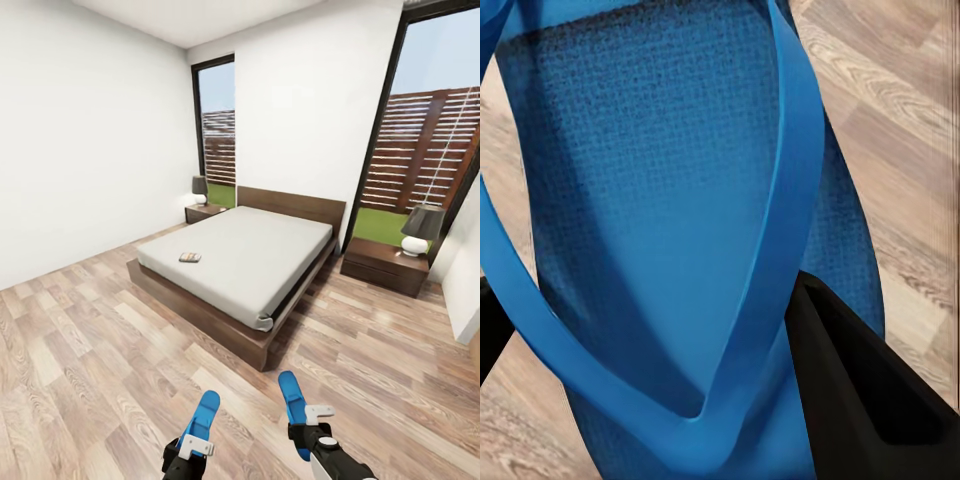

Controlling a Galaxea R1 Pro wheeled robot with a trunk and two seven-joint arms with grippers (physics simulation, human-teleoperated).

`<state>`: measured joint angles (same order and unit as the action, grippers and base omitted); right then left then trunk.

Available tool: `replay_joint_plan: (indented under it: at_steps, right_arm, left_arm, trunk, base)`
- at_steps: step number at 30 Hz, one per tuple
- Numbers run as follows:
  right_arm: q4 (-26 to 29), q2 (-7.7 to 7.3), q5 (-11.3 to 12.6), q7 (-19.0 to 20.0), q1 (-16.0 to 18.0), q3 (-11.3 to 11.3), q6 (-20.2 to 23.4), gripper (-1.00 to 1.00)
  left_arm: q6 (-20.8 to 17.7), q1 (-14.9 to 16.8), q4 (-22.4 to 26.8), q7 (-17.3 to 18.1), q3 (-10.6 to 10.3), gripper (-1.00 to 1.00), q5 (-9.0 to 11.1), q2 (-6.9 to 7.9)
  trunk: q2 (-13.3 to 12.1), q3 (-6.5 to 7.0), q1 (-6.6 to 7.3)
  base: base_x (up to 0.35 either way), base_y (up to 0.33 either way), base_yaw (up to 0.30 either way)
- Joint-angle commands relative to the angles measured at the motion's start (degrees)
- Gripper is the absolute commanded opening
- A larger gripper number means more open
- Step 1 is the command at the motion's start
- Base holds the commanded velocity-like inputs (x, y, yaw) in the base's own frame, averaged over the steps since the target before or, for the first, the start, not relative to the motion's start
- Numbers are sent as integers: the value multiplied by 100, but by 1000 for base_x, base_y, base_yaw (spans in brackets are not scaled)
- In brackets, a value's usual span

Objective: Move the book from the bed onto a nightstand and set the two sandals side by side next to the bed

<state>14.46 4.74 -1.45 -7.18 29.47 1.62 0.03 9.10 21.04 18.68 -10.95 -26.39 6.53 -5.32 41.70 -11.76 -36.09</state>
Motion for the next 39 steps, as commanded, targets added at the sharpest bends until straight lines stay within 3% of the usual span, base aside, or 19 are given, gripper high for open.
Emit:
replay_joint_plan:
  at_steps: [1,39]
  right_arm:
    - [-5,1,4,-29,6,14,-3,-100]
    - [-5,8,4,-29,6,14,-3,-100]
  left_arm:
    - [22,5,-4,-38,-51,-100,59,4]
    - [22,5,-5,-38,-51,-100,50,5]
  trunk:
    - [7,-4,-1]
    - [7,147,-1]
  base:
    - [0,0,-249]
    - [0,0,-247]
